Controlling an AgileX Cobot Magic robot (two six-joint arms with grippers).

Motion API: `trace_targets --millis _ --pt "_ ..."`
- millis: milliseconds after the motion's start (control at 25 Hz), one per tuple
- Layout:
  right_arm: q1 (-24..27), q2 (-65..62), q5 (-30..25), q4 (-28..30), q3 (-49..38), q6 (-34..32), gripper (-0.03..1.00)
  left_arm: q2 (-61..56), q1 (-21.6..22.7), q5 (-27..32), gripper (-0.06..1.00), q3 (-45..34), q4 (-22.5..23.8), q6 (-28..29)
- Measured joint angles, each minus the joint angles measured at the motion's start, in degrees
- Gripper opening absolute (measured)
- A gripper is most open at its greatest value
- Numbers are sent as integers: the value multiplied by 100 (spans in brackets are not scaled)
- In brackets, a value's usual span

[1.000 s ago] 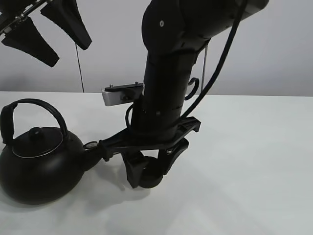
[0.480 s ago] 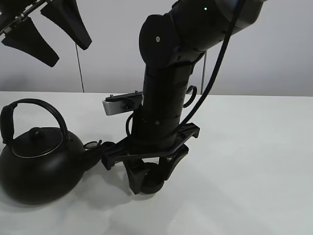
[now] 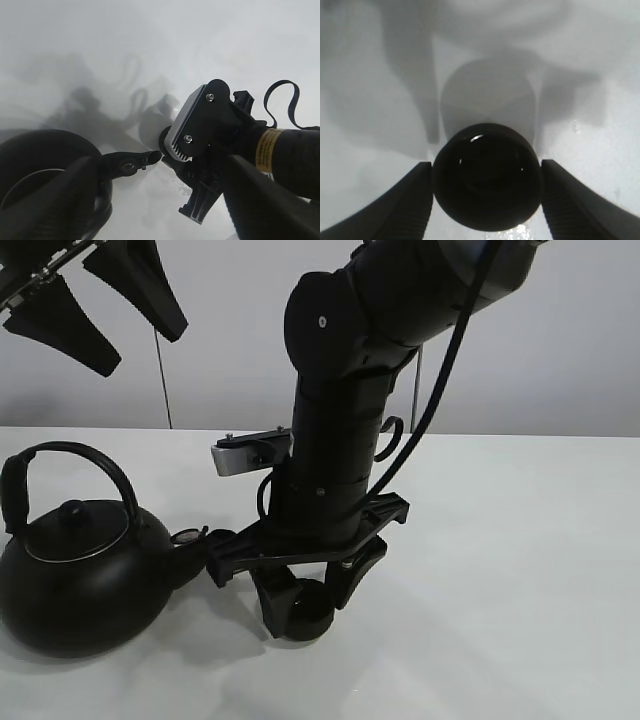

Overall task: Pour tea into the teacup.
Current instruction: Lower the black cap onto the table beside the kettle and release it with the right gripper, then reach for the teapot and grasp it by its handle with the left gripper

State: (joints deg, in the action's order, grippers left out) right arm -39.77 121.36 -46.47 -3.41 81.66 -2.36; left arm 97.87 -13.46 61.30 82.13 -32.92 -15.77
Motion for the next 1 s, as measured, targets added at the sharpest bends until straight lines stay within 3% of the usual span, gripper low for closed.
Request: trace_targets --millis 480,680,800,1000 --pt "0 -463 -53 9 0 -67 43 0 0 0 52 0 0 0" --pt "86 -922 -96 523 0 -316 43 0 0 0 52 0 0 0" --pt "485 -1075 -301 888 0 -672 43 0 0 0 52 0 0 0" --pt "1690 -1382 -476 1428 0 -789 43 0 0 0 52 0 0 0"
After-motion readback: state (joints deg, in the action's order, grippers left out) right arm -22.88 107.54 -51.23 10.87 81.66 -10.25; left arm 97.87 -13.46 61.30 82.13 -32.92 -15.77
